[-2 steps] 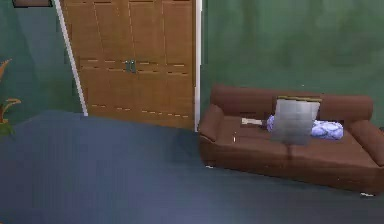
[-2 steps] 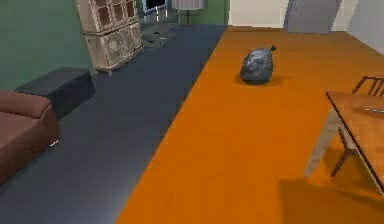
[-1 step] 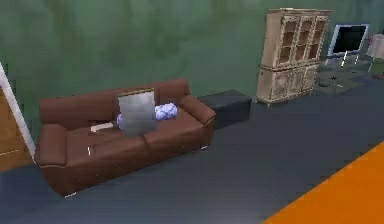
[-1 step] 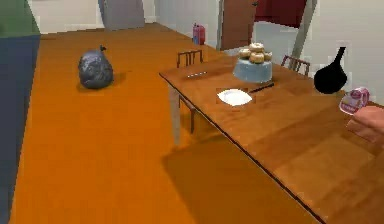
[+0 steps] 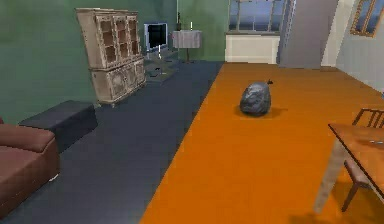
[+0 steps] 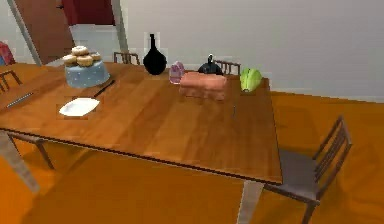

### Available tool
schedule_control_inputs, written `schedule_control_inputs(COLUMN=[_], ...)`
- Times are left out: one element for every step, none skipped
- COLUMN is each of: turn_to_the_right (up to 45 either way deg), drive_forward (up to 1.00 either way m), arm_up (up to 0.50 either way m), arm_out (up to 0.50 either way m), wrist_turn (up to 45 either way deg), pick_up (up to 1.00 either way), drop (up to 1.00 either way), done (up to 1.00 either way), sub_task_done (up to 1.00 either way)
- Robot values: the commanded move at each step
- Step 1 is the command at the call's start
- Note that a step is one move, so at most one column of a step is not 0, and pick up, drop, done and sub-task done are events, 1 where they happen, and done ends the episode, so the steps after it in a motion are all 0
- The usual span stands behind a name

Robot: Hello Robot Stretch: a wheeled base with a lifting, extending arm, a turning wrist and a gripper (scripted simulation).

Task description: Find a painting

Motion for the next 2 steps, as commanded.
schedule_control_inputs(turn_to_the_right=[0.0,0.0], drive_forward=[1.00,1.00], arm_up=[0.00,0.00], arm_out=[0.00,0.00], wrist_turn=[0.0,0.0], pick_up=[0.00,0.00], drop=[0.00,0.00], done=[0.00,0.00], sub_task_done=[0.00,0.00])
